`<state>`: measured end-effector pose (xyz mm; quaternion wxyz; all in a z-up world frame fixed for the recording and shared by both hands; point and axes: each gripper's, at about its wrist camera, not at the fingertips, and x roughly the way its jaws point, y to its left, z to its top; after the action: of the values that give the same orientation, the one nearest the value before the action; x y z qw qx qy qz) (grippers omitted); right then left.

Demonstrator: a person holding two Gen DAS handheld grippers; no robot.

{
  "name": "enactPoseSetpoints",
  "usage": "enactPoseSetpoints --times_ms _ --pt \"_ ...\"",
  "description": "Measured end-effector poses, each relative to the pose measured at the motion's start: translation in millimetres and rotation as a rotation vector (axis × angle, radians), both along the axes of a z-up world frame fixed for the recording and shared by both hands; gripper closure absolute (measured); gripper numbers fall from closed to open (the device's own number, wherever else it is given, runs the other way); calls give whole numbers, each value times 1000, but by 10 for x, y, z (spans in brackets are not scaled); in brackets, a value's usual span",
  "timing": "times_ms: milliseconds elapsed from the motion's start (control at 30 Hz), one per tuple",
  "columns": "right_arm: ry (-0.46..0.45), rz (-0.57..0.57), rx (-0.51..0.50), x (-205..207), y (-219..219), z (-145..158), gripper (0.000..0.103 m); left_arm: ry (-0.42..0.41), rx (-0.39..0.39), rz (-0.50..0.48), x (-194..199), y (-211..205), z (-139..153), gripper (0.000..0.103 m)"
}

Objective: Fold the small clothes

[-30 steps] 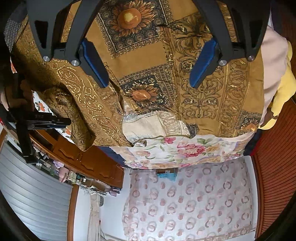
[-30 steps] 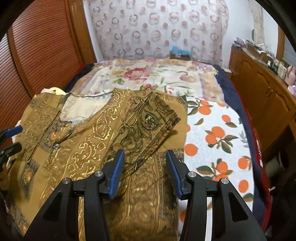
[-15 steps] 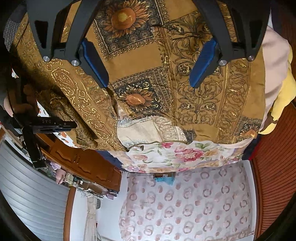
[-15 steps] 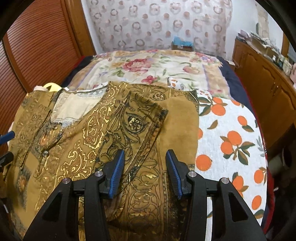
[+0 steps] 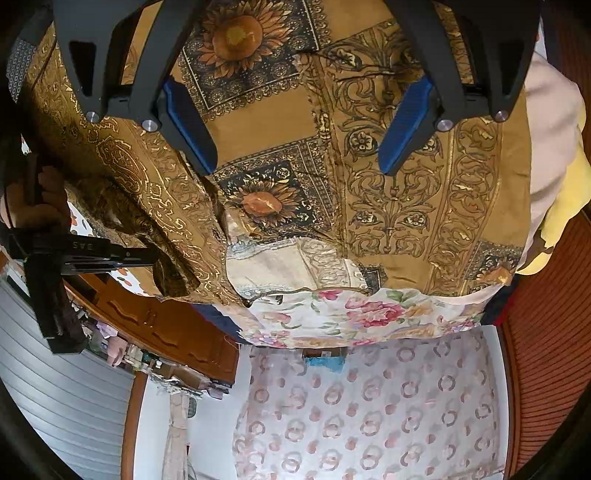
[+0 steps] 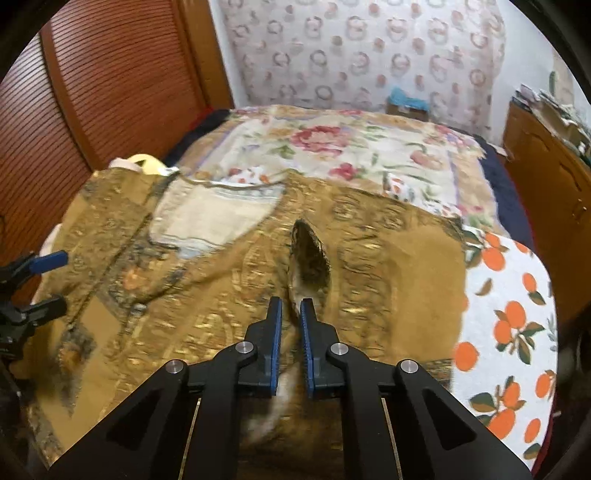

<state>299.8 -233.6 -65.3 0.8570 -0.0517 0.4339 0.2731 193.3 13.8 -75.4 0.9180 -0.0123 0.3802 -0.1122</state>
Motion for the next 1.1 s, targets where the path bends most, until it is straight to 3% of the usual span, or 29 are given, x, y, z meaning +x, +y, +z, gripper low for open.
enactPoseSetpoints --times_ms 100,200,400,667,833,1100 --pt "0 35 30 -59 86 67 94 -2 -6 5 -5 27 10 13" --pt "-34 36 12 -116 135 165 81 -10 -7 13 -6 71 28 13" --pt "-123 -49 -15 -175 -182 374 73 -12 -16 29 18 133 37 13" --pt "8 -97 -29 -197 -407 43 72 4 -13 14 34 69 -15 13" --pt "94 -74 -8 -223 -274 -143 71 3 -10 13 23 52 -7 13" --pt "130 20 77 -324 63 -150 73 2 -19 27 -4 110 -9 13"
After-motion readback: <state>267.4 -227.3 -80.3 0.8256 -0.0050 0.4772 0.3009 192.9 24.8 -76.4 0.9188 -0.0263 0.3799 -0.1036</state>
